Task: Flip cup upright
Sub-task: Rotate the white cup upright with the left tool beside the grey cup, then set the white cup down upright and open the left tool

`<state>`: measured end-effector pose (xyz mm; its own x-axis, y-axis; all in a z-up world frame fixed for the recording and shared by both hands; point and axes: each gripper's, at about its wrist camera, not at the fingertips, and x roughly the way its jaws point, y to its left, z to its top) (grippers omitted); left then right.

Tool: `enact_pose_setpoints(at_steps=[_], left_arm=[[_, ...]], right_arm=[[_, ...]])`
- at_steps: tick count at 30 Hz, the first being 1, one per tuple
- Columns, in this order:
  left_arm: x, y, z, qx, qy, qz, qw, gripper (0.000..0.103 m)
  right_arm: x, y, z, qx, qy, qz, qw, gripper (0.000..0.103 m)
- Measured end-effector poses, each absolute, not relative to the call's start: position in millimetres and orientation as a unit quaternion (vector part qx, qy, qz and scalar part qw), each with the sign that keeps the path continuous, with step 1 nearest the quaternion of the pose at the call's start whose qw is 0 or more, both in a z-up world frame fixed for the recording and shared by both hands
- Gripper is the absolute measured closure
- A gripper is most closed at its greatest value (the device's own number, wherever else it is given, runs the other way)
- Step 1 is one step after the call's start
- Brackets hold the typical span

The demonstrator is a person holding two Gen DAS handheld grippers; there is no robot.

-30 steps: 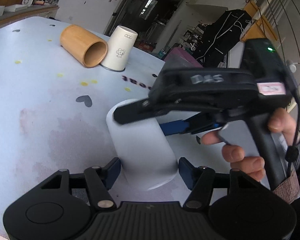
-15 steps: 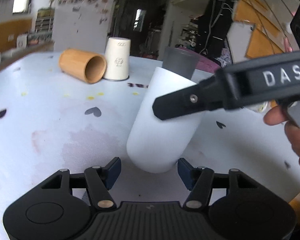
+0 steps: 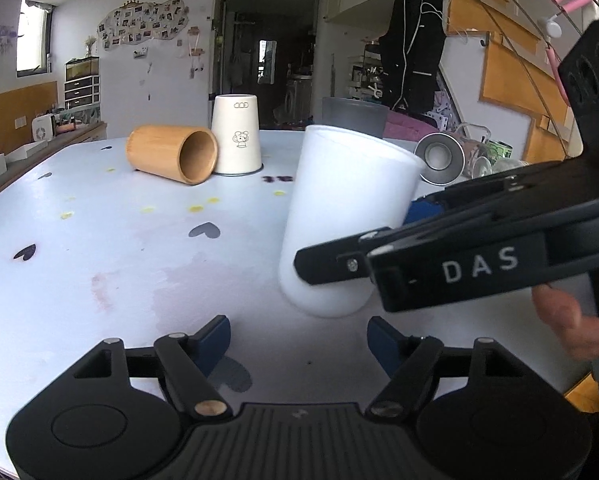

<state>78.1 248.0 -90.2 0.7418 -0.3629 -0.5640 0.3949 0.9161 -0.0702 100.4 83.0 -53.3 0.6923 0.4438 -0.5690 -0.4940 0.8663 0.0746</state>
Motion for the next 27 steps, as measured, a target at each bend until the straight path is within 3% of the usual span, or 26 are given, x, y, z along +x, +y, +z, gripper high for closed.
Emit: enact_pose_setpoints(at_steps=[27], left_arm=[[93.6,264.9,-82.1,0.004,0.285,-0.162,0.945,0.027]], right_arm=[[222.2,101.0,-66.2,-0.067,0.251,0.106,0.96,0.04]])
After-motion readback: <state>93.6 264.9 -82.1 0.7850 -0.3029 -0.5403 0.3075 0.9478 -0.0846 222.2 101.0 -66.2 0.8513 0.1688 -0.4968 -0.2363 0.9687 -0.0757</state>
